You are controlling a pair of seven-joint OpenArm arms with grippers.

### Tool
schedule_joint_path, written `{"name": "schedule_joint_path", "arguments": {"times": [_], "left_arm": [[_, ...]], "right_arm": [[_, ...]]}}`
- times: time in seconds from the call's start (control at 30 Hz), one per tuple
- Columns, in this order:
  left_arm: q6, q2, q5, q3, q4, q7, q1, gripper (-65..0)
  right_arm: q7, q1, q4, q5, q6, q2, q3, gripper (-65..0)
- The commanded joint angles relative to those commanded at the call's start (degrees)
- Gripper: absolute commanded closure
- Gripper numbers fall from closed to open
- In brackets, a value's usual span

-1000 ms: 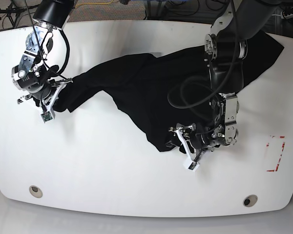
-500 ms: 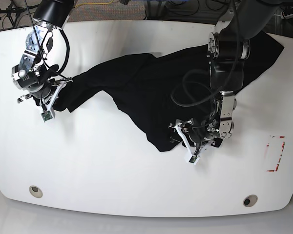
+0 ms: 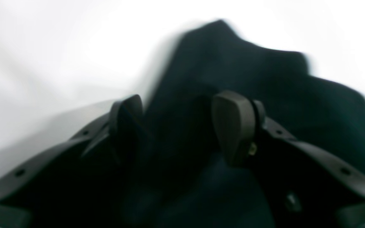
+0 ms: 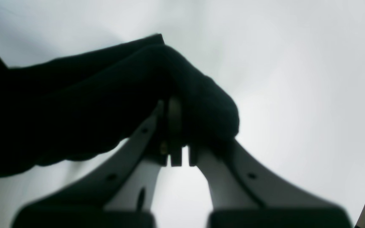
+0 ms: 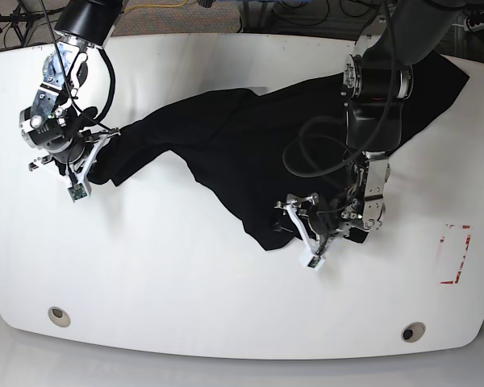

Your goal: Fold the T-shirt properly

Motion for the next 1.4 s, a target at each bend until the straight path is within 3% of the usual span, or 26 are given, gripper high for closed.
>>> {"name": "schedule_joint_path", "arguments": {"times": [0.23,0.53,0.7,1.1,1.4], "left_arm": [[-0.4,0.1,-0.1,0.0,0.0,0.0,0.0,-12.5],[-0.4,-0.3,-0.1,-0.4,3.9,0.0,0.4,-9.3],[-0.4,-0.3,0.2,-0.4,9.1,2.7,0.5,0.0],[-0.3,-0.3,0.0,-0.6,24.4,11.3,2.1,0.0],[-0.4,-0.3,0.0,-8.1,39.2,20.8,2.9,0.0]], "right_arm": [[0.0,0.0,0.0,0.0,0.0,0.0,0.0,0.0],[0.0,0.0,0.0,0.0,0.0,0.0,0.0,0.0],[0.0,0.0,-0.1,0.0,0.0,0.0,0.0,0.0],[-0.1,1.4,0.2,0.0,0.0,0.3,0.0,0.0],[-0.1,6.1,-0.1,0.0,0.0,1.4,-0.1,0.0]]}}
